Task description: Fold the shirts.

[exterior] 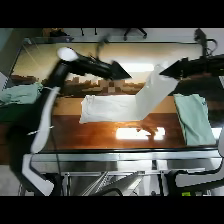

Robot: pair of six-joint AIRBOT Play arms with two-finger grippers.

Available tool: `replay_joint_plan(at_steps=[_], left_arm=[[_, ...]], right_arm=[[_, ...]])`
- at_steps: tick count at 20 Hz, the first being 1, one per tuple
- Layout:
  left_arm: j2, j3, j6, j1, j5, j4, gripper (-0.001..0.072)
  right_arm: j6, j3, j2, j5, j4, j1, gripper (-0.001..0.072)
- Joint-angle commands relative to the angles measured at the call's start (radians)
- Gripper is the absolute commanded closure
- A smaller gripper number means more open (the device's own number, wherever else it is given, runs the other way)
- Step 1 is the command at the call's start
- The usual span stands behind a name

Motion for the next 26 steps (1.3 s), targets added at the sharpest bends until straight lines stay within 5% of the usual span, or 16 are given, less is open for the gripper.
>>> replay_joint_plan(at_steps=[1,7,8,10,11,17,22,26], left_arm=[[0.31,-0.108,0.082,0.233,-0.086,-0.064,0.0689],[0.651,-0.359,0.168,0.584,-0.162,-0.064,0.0688],[0.691,-0.415,0.183,0.62,-0.164,-0.064,0.0688],[0.763,-0.532,0.215,0.677,-0.153,-0.064,0.0689],[0.795,-0.59,0.232,0.7,-0.148,-0.064,0.0688],[0.869,-0.777,0.265,0.756,-0.082,-0.068,0.0688],[0.869,-0.797,0.264,0.756,-0.063,-0.076,0.0688],[0.869,-0.797,0.264,0.756,-0.075,-0.072,0.0688]], right_arm=[[0.007,-0.001,-0.034,-0.164,0.008,0.228,0.0695],[-0.031,-0.001,-0.318,-0.556,0.001,0.665,0.0692],[-0.069,0.0,-0.383,-0.658,0.001,0.727,0.0643],[-0.077,0.002,-0.475,-0.76,0.015,0.809,0.011],[-0.084,0.002,-0.489,-0.763,0.033,0.821,0.0041],[-0.085,0.003,-0.299,-0.61,-0.013,0.601,0.0042],[0.116,0.002,-0.173,-0.344,-0.382,0.262,0.0043],[0.115,-0.145,-0.174,-0.248,-0.474,0.134,0.0044]])
